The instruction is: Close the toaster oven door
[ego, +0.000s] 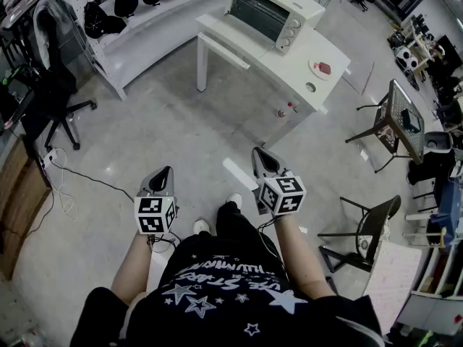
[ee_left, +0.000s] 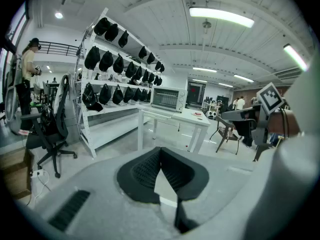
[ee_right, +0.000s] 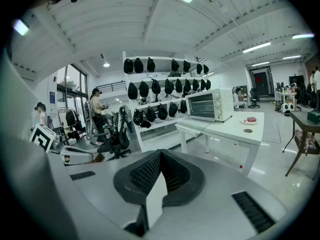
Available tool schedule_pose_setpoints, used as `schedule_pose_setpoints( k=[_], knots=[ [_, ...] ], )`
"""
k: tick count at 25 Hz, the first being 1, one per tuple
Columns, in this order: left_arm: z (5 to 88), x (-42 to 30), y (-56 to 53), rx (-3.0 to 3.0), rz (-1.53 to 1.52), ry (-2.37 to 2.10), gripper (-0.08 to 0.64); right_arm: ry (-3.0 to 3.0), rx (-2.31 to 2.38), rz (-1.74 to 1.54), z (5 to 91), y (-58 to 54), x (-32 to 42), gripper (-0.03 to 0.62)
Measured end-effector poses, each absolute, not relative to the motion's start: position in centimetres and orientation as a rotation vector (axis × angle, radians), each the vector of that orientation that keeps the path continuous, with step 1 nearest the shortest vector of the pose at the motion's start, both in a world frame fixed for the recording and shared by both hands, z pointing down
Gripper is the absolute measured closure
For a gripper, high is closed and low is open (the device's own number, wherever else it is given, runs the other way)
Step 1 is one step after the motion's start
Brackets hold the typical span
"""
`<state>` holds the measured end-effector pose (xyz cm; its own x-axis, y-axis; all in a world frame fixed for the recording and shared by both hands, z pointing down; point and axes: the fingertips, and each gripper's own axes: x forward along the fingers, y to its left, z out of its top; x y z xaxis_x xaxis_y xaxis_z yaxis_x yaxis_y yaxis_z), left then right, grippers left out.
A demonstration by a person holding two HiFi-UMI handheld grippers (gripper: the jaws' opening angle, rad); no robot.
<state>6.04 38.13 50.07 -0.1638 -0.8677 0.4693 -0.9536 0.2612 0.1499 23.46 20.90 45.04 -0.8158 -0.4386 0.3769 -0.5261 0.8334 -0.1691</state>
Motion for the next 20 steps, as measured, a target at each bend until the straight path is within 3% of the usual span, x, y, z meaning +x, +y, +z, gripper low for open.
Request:
schedule_pose_setpoints(
  k=[20],
  knots=[
    [48.0,6.4,35.4,1.701,0.188,-2.093,0.540,-2.782,0.783,0.463,44.2,19.5,24.3,0.587]
  ],
)
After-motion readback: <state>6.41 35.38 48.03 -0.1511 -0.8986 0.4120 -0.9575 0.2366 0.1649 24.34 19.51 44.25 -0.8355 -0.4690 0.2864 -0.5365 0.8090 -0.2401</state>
